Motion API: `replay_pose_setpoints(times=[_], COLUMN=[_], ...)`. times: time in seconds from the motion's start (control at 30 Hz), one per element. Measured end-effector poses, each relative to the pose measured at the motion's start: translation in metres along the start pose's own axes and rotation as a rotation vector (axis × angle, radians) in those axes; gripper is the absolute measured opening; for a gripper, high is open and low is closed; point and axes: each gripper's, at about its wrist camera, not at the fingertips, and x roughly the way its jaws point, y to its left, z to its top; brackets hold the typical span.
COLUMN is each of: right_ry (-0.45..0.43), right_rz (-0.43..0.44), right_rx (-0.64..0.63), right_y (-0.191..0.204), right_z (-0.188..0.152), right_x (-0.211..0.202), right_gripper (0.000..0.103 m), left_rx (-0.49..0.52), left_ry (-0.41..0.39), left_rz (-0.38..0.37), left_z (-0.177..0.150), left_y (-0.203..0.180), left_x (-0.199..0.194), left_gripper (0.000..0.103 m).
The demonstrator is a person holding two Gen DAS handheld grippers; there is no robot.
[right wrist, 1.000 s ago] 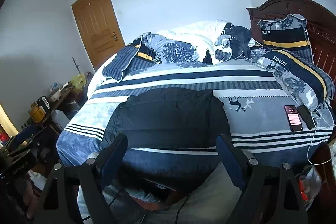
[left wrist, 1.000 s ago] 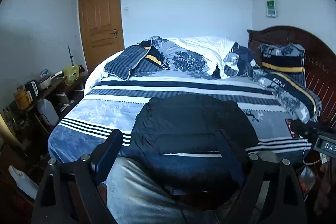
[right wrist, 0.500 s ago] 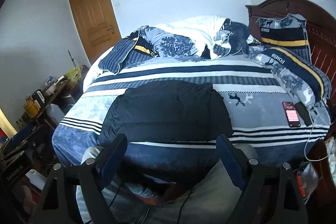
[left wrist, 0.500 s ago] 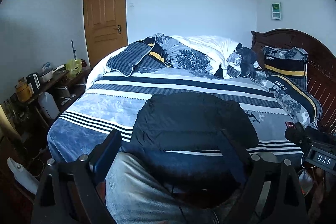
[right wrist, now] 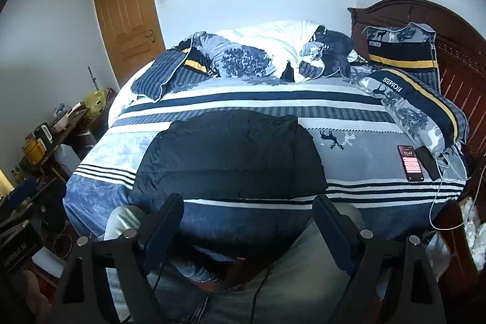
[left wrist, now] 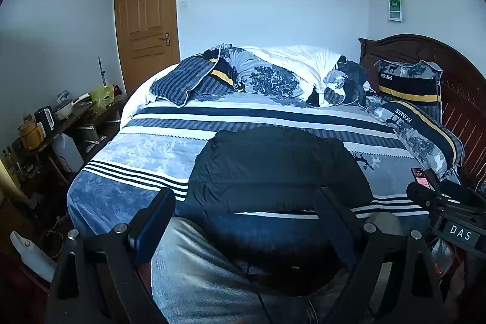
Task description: Fold large clothes
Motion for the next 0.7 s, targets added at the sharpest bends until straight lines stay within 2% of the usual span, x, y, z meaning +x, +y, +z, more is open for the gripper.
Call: replay_pose_setpoints(times=[0.2,0.47,0.7], right_ry=[-0.033,-0.073,-0.061], right_rz=[-0.027,0.020,0.030], right_rx=[-0.028,-0.018,-0.024], right_y=[0.0040,0.0036,0.0087], right_z=[0.0013,0.0019,-0.0008], right_x=[-0.0042,-0.0080,-0.0071], right_gripper=[0.089,0.094,0.094], left_rx=[0.007,0.007,-0.010], left_ry=[0.000,0.010,0.009], left_rz=[0.002,0.014,0.019], left_z=[-0.0003,-0.0030,-0.0042], left_y=[-0.0022,-0.0023,0.0016], left_x=[0.0004,0.0034,0.0045], left_gripper=[0.093,0.093,0.093])
